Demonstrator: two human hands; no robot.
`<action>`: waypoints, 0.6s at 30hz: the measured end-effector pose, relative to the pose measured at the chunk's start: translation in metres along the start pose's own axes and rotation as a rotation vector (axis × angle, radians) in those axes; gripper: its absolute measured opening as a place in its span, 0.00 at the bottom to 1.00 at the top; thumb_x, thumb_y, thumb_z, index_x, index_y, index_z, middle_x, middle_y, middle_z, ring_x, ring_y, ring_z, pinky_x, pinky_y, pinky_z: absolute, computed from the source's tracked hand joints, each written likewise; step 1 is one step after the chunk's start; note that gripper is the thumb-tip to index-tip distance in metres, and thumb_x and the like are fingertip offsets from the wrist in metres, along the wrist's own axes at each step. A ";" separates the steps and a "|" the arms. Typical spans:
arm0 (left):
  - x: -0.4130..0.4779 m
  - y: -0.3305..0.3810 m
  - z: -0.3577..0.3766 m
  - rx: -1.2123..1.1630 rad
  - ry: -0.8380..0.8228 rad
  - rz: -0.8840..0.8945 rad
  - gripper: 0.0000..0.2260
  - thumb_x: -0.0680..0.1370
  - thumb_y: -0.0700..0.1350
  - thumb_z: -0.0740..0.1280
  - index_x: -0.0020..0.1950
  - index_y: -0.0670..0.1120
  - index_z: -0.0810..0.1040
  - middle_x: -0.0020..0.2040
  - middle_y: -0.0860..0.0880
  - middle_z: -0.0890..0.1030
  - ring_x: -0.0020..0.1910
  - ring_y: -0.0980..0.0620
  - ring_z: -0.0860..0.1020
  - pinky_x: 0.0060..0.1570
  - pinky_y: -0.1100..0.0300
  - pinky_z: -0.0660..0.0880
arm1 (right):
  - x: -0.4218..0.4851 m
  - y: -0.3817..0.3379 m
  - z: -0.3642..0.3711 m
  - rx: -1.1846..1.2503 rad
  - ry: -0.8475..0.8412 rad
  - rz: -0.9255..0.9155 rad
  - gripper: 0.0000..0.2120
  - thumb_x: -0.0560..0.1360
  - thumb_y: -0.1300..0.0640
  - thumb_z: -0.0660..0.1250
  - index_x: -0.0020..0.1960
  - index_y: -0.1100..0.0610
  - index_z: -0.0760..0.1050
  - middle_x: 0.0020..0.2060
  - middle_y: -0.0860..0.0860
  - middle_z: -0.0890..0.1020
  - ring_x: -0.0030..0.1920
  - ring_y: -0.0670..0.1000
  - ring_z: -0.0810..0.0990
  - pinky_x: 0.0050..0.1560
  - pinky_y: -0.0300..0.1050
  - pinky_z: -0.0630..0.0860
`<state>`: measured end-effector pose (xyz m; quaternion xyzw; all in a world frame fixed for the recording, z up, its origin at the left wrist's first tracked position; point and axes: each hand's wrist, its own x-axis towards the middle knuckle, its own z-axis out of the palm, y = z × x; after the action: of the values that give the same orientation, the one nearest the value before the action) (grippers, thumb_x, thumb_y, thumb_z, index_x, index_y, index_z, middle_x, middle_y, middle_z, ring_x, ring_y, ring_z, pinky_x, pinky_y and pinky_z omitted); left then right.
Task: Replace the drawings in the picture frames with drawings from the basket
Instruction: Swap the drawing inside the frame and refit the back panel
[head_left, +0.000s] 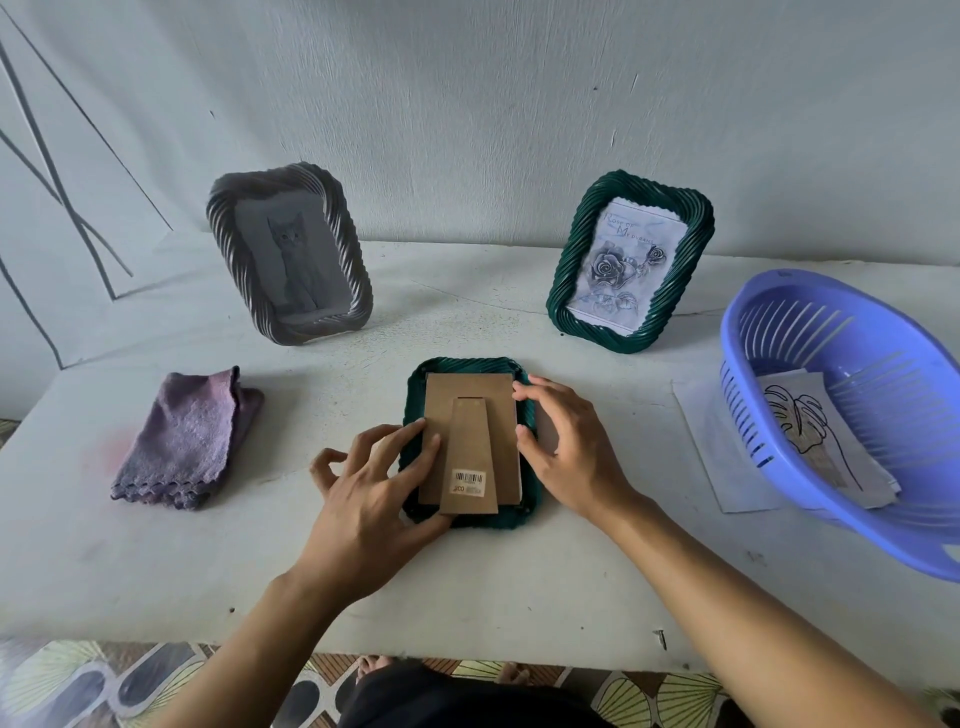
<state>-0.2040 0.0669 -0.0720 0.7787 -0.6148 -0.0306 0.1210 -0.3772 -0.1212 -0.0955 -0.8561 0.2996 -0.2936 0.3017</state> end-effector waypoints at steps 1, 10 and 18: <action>0.000 0.001 0.000 -0.010 -0.003 -0.008 0.31 0.74 0.68 0.59 0.73 0.54 0.73 0.75 0.51 0.70 0.71 0.46 0.68 0.57 0.42 0.60 | 0.000 0.000 0.000 0.006 0.003 0.000 0.16 0.74 0.57 0.66 0.61 0.56 0.77 0.61 0.49 0.80 0.68 0.39 0.70 0.70 0.47 0.68; -0.001 0.006 -0.009 -0.080 -0.018 -0.040 0.41 0.71 0.79 0.53 0.75 0.55 0.70 0.76 0.55 0.66 0.75 0.51 0.61 0.63 0.43 0.56 | 0.000 -0.002 -0.001 0.022 0.009 -0.029 0.15 0.72 0.54 0.71 0.58 0.56 0.79 0.62 0.50 0.81 0.69 0.46 0.73 0.69 0.52 0.71; -0.004 0.009 -0.001 -0.123 0.057 -0.061 0.36 0.72 0.75 0.59 0.72 0.55 0.74 0.74 0.53 0.71 0.73 0.49 0.66 0.61 0.44 0.57 | -0.002 -0.006 -0.007 0.095 0.059 0.009 0.16 0.73 0.57 0.75 0.58 0.57 0.77 0.54 0.47 0.84 0.61 0.40 0.77 0.64 0.36 0.70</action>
<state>-0.2137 0.0693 -0.0690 0.7887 -0.5842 -0.0497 0.1849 -0.3814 -0.1178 -0.0872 -0.8304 0.2978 -0.3314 0.3345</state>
